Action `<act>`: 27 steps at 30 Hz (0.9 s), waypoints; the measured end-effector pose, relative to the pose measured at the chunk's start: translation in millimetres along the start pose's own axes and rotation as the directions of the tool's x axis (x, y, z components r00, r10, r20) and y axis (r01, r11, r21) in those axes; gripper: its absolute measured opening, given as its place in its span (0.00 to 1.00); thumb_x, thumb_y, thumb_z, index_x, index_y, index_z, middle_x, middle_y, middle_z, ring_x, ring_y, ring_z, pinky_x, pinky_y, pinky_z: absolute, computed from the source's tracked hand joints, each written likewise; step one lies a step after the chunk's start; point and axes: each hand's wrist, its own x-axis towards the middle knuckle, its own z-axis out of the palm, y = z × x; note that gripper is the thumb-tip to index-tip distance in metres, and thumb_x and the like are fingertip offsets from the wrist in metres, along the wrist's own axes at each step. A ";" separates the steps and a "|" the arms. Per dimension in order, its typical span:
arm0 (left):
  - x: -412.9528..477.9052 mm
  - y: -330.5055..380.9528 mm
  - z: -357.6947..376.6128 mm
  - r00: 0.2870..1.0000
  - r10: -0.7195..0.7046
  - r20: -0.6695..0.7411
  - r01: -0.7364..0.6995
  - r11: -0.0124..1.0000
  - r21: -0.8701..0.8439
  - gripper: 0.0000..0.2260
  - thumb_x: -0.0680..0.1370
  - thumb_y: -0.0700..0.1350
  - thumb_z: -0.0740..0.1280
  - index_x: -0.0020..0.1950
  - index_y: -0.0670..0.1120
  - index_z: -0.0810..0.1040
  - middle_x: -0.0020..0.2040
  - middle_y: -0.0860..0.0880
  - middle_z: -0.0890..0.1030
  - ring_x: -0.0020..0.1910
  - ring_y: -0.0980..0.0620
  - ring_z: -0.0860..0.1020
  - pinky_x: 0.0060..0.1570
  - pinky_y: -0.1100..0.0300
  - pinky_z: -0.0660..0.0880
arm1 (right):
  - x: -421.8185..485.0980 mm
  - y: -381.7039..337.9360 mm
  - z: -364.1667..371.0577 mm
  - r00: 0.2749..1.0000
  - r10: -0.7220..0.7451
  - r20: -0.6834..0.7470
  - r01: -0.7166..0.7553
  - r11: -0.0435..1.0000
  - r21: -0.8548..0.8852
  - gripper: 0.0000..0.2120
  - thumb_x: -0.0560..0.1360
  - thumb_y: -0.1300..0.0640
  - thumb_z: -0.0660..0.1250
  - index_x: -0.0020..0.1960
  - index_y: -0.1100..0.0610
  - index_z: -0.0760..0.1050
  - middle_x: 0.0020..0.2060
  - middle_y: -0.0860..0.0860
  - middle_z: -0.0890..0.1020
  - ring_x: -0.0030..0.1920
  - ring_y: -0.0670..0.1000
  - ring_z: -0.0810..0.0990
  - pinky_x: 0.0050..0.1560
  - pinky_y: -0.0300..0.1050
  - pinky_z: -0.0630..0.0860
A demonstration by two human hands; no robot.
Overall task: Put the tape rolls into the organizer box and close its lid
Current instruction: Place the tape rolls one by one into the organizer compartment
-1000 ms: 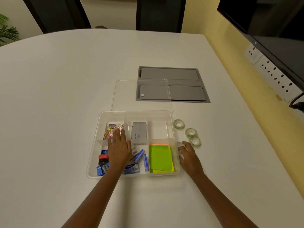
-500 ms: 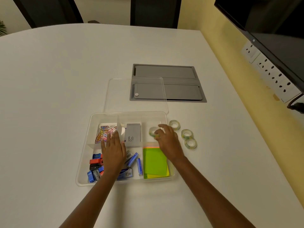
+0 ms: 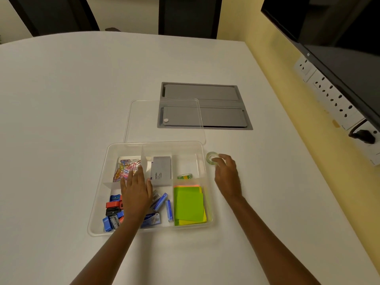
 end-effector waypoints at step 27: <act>-2.3 5.2 -1.6 1.000 -0.005 -0.010 0.005 1.000 -0.016 0.28 0.74 0.50 0.46 0.72 0.38 0.58 0.69 0.36 0.70 0.70 0.39 0.66 0.73 0.43 0.54 | 33.5 -45.9 27.7 0.894 -0.098 0.437 0.214 0.951 -0.224 0.13 0.77 0.57 0.62 0.61 0.56 0.73 0.63 0.55 0.72 0.66 0.57 0.66 0.70 0.65 0.54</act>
